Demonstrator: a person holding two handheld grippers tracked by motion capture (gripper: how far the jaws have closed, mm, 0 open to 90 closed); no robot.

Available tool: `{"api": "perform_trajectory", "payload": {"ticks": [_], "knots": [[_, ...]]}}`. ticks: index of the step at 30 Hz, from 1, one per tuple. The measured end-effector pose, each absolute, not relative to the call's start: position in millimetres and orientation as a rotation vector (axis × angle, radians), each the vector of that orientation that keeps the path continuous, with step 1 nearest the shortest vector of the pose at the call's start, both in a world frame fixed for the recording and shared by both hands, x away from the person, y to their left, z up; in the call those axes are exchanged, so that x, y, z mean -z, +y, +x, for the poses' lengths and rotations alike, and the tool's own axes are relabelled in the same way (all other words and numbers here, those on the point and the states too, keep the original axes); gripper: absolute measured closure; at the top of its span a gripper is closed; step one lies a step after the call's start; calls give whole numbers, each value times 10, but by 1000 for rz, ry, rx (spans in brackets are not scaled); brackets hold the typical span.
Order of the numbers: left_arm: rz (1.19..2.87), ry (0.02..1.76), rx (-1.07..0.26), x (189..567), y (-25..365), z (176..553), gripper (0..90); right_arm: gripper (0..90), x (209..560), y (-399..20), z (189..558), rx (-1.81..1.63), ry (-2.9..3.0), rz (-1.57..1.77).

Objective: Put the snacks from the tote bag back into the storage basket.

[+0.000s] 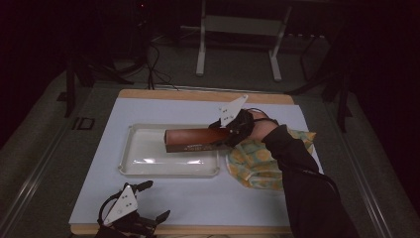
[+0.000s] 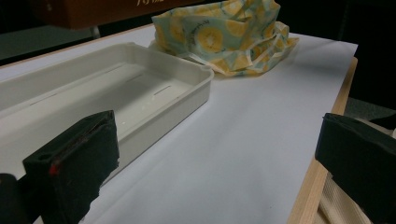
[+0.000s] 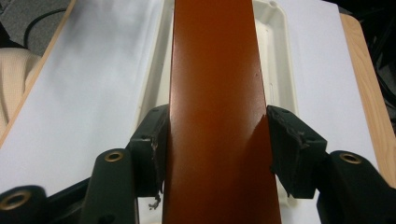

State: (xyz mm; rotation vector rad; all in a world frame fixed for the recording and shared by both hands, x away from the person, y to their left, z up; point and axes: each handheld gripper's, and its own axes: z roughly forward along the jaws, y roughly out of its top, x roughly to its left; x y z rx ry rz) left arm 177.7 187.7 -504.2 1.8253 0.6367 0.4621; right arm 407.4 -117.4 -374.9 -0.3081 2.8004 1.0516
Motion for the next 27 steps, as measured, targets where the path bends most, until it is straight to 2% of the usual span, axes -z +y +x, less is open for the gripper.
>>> {"api": "perform_trajectory", "payload": {"ticks": [12, 27], "knots": [[1820, 633, -458, 5040, 1881, 1771, 0, 432, 3911, -881, 4051, -1111, 2793, -351], [1815, 633, -457, 5042, 1884, 1774, 0, 432, 4329, -834, 4163, -1071, 2838, -286]]}}
